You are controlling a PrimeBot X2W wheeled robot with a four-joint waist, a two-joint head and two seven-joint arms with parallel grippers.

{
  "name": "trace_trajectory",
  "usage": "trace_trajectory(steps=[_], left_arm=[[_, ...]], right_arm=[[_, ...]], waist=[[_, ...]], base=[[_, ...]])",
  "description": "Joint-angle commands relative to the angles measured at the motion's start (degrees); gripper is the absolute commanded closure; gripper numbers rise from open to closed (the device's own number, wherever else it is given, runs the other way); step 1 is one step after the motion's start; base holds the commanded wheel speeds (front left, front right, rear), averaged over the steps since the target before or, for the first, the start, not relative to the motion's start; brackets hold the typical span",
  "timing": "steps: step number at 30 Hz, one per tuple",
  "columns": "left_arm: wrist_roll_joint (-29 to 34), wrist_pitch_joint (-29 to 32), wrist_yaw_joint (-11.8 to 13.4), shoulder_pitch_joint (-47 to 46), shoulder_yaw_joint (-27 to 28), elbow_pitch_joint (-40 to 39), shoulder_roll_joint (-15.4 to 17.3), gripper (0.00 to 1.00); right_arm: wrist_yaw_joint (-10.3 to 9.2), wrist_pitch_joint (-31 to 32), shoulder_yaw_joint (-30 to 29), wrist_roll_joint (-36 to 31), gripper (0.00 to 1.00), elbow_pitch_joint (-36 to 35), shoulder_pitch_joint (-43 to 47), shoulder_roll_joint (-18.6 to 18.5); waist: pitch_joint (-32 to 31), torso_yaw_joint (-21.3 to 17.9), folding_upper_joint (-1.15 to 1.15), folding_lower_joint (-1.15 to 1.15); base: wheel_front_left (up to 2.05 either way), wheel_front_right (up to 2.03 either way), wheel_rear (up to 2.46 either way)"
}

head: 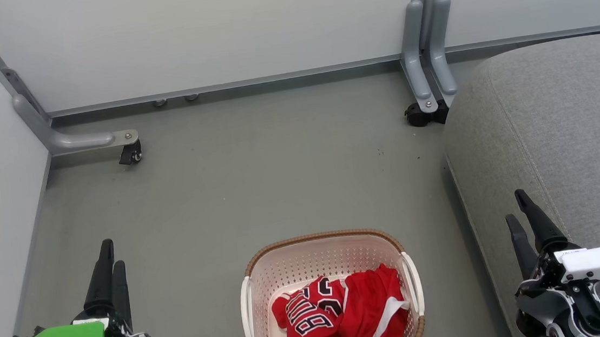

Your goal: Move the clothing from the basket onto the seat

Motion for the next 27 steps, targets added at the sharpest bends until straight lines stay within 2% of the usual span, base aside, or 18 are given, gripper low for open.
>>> trace_trajectory(steps=[1, 9, 18, 27], left_arm=[[0.0, -0.6, 0.0, -1.4, -0.4, -1.5, 0.2, 0.0], [5.0, -3.1, 0.0, -2.3, -2.9, -3.7, 1.4, 0.0], [17.1, -5.4, 0.0, -2.8, -3.5, -7.6, 1.4, 0.0], [26.6, -7.4, 0.0, -2.6, -5.5, -9.7, 2.0, 0.0]], right_arm=[[0.02, -0.8, 0.4, -0.8, 0.0, -1.6, -1.0, -0.3], [0.03, -2.9, 0.3, -8.1, 0.0, -3.7, -1.0, -0.4], [0.03, -5.2, 1.6, -22.7, 0.0, -8.0, -0.7, -1.0], [0.03, -7.2, 2.8, -33.8, 0.0, -10.1, 0.0, -1.4]], waist=[[0.0, 0.0, 0.0, 0.0], [0.1, 0.0, 0.0, 0.0], [0.1, 0.1, 0.0, 0.0], [0.0, 0.2, 0.0, 0.0]], base=[[0.0, 0.0, 0.0], [0.0, 0.0, 0.0], [0.0, 0.0, 0.0], [0.0, 0.0, 0.0]])
